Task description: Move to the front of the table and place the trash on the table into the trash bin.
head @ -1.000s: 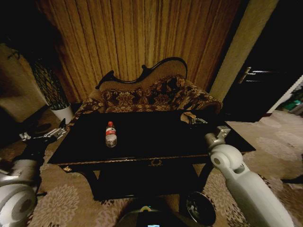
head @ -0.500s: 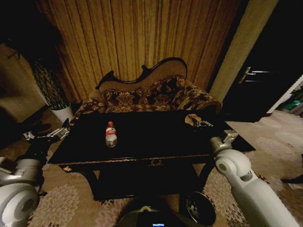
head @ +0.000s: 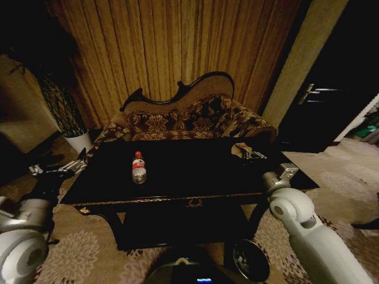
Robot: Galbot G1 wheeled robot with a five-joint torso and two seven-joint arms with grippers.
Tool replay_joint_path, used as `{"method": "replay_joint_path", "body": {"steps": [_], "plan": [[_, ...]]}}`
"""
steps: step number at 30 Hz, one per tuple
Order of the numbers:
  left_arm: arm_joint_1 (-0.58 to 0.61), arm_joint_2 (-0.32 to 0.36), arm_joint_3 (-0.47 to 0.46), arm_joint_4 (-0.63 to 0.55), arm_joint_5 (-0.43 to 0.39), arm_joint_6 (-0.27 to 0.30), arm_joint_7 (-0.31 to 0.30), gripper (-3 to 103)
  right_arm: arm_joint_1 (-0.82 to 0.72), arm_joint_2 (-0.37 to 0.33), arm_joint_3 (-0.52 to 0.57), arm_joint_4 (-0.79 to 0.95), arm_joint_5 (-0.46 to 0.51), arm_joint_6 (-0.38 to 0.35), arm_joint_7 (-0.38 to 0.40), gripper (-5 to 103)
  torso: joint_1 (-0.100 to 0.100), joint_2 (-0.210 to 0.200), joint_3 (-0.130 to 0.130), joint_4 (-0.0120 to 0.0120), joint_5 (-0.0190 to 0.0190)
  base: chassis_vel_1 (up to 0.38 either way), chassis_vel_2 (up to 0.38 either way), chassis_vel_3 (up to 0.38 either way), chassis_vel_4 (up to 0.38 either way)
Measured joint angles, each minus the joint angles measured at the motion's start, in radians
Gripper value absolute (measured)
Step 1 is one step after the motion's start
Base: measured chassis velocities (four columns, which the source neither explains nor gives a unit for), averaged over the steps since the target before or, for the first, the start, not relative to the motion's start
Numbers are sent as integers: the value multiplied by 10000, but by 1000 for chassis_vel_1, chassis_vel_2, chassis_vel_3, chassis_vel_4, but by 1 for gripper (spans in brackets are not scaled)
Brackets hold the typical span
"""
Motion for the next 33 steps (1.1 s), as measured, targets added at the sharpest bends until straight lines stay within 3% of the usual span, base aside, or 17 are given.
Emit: {"method": "replay_joint_path", "body": {"steps": [33], "plan": [[72,-25,16,0,19,-24,18,100,17,156,-245,17,-228,0,5,1,-1,0,0,-1,1,84,-83,-81,80]]}}
